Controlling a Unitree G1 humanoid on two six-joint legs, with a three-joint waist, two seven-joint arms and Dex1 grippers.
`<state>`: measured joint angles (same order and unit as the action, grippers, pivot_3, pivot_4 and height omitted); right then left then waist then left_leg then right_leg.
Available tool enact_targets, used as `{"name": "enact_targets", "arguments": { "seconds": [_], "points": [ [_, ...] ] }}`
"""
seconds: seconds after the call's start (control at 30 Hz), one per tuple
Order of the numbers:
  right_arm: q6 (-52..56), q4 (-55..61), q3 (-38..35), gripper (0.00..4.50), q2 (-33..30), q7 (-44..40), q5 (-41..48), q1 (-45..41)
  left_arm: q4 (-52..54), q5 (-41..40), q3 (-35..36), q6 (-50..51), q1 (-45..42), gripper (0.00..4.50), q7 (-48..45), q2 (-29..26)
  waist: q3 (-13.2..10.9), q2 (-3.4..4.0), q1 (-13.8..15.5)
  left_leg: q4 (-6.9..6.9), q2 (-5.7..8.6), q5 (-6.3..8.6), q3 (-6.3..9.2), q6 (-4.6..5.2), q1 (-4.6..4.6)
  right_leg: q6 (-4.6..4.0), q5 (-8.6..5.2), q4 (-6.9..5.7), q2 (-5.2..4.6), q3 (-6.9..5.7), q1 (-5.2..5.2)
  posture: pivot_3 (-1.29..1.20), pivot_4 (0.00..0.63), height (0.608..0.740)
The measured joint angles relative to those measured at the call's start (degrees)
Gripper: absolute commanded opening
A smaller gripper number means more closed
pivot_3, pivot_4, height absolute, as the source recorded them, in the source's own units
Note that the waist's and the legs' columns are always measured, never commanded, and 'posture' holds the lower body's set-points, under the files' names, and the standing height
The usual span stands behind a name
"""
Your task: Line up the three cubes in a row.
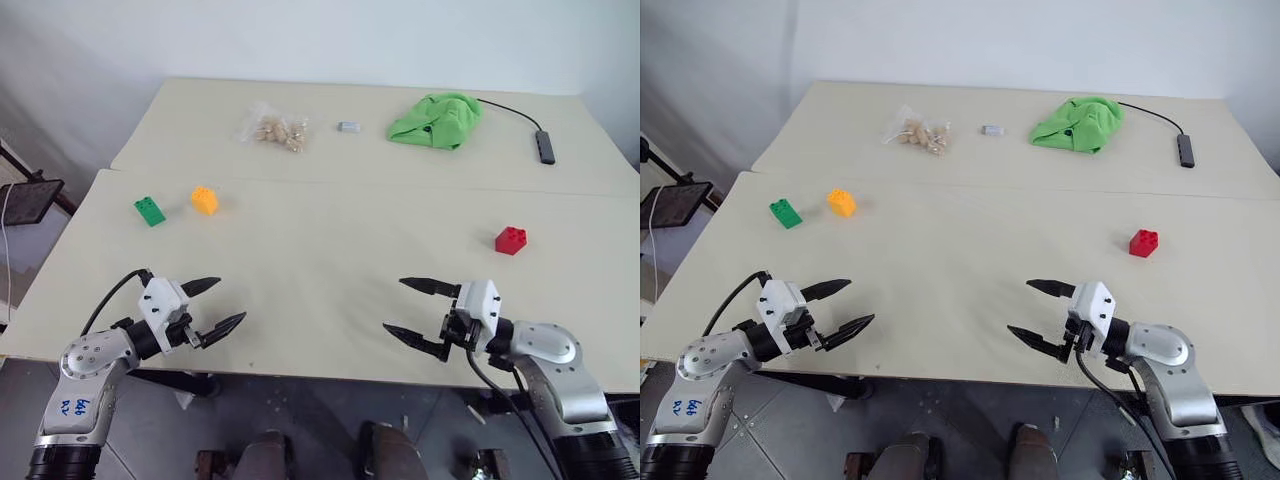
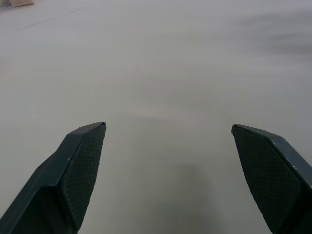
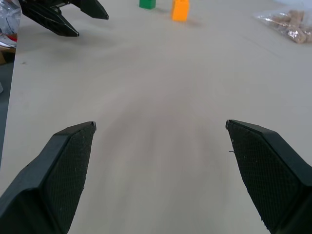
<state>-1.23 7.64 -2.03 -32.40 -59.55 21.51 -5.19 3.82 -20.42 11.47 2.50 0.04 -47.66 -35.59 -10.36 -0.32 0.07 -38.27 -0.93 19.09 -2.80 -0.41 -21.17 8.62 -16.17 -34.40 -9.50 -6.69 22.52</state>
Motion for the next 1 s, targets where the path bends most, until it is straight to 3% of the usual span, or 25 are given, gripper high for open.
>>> {"name": "enact_targets", "arguments": {
  "seconds": [0.27, 0.47, 0.67, 0.83, 1.0],
  "points": [
    [1.9, 2.9, -2.5, 4.50, 1.7, 6.0, 1.4, 1.1, 0.1, -4.1, 1.1, 1.8, -3.6, 4.36, -0.5, 1.9, 0.0, 0.00, 0.2, -0.01, 0.00, 0.00, 0.02, 0.00, -0.02, 0.00, 0.00, -0.02, 0.00, -0.01, 0.00, 0.00, 0.150, 0.740],
    [5.5, 12.5, -21.2, 4.50, 4.2, 21.0, 6.1, 11.4, -0.2, -4.2, -3.6, 1.1, -10.7, 4.36, -4.9, 2.9, 0.0, -0.03, 1.8, -0.03, 0.03, 0.01, -0.02, 0.01, -0.01, 0.02, 0.01, 0.04, 0.00, 0.00, -0.05, 0.00, 0.150, 0.740],
    [0.0, 5.9, -34.5, 4.50, 8.9, 28.4, 4.6, 21.3, -6.0, -2.7, -8.2, 0.4, -18.1, 4.36, -7.3, 4.9, 0.1, 0.03, 1.4, 0.02, 0.03, 0.01, -0.10, 0.02, 0.04, 0.02, 0.01, 0.05, 0.02, 0.04, -0.04, 0.00, 0.150, 0.740],
    [1.9, 3.0, -33.3, 4.50, 10.6, 33.0, 3.7, 19.3, -9.6, -1.5, -12.1, -0.9, -22.9, 4.36, -10.1, 8.1, 0.1, 0.10, -0.5, 0.01, 0.01, 0.00, -0.44, 0.08, 0.21, 0.00, 0.02, 0.01, 0.03, 0.41, -0.01, 0.00, 0.150, 0.740],
    [13.8, 1.1, -26.6, 4.50, 3.4, 38.3, 1.1, 4.0, -9.9, -1.6, -12.8, -1.1, -23.6, 4.36, -10.6, 9.8, 0.1, 0.13, -1.6, -0.01, 0.00, 0.00, -0.43, 0.08, 0.24, 0.00, 0.02, -0.15, 0.03, 0.47, 0.06, 0.00, 0.150, 0.740]
  ]
}}
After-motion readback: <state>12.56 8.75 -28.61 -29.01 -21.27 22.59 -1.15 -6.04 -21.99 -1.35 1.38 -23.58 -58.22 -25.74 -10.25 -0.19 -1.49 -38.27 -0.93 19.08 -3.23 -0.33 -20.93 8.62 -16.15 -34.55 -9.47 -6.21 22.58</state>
